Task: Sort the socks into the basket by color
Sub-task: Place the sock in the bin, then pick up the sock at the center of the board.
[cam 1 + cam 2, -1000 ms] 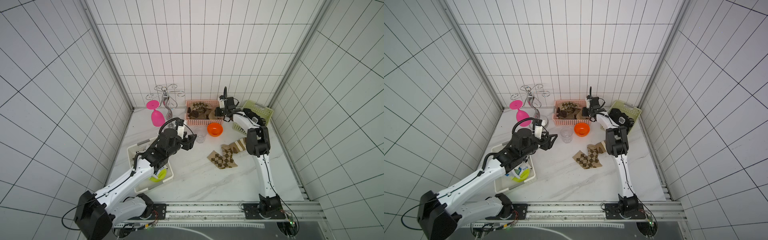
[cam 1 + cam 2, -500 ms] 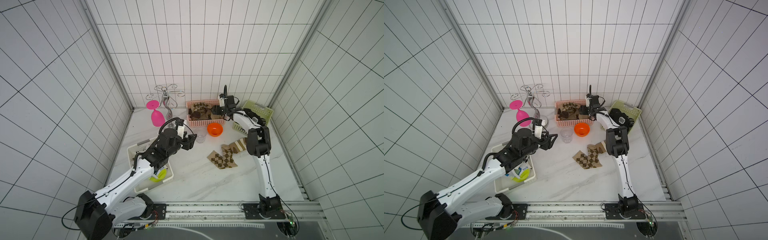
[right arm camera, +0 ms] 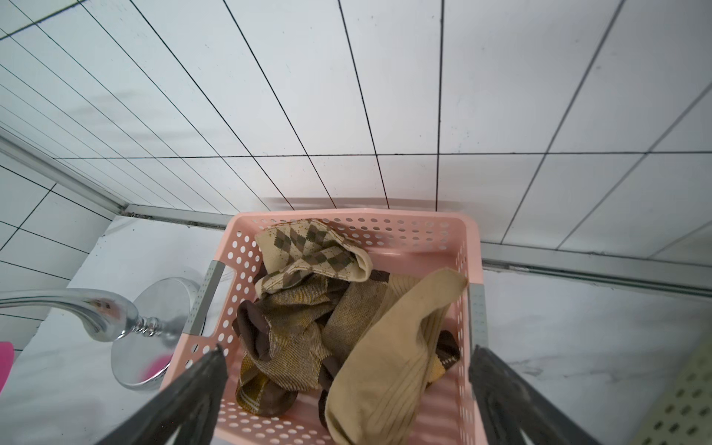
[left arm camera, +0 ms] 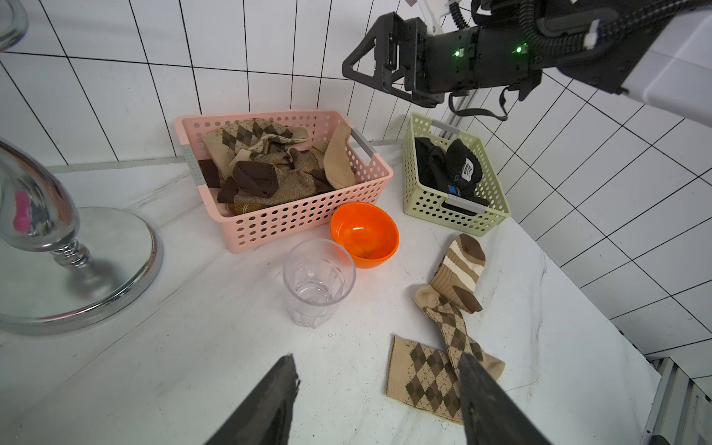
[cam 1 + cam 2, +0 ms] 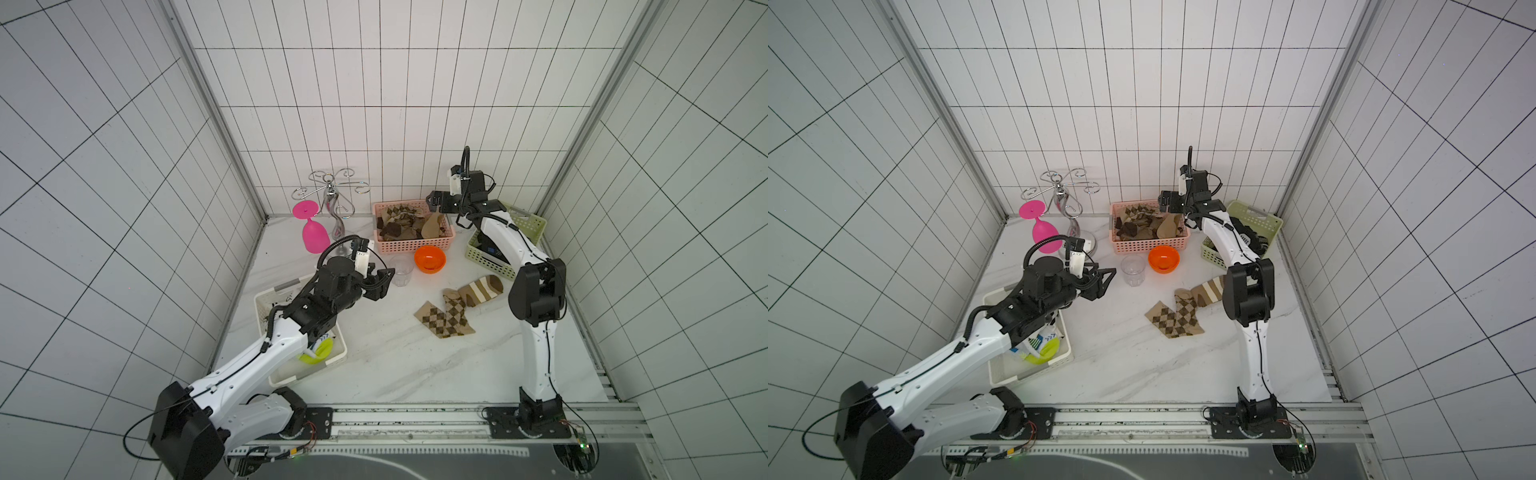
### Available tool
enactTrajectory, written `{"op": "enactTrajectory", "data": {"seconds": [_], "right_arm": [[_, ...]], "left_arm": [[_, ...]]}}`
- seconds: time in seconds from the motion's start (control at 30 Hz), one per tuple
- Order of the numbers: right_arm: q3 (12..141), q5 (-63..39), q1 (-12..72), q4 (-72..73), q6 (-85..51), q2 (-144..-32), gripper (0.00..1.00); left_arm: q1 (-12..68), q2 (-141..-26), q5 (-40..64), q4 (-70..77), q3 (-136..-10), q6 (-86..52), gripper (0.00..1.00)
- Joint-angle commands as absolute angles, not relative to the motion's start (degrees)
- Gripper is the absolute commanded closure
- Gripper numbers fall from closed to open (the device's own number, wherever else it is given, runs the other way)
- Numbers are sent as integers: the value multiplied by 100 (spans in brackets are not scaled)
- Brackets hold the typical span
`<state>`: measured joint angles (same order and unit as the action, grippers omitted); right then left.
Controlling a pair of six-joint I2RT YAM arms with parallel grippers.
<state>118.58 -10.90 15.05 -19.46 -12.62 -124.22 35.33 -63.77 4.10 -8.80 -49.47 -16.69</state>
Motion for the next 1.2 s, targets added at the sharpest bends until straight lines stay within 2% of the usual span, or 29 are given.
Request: {"op": "enactTrajectory", "data": {"seconds": [0.0,0.27,0.57,0.77,1.17], "right_arm": [[10911,-804,1548,-2261,-1479,-11658,1],[8838,-601,1555,-2667,-1573,-10079,0],[6799,-482,1501,-2841,-1687,-8926,0],[6128,-409,1316,-2673,-1645,-9064,0],[5961,-200,1258,-2515,-1811,-9874,1]], "left_arm": [[3572,-6385,558,-739,-4997,-1565,33],[3764,-6717,694,-880,-5115,-1492,33],[4073,-6993,712,-795,-5185,-1507,33],[4259,-7118,687,-721,-5221,-1549,33],[4377,-6877,485,-717,-4995,-1698,33]]}}
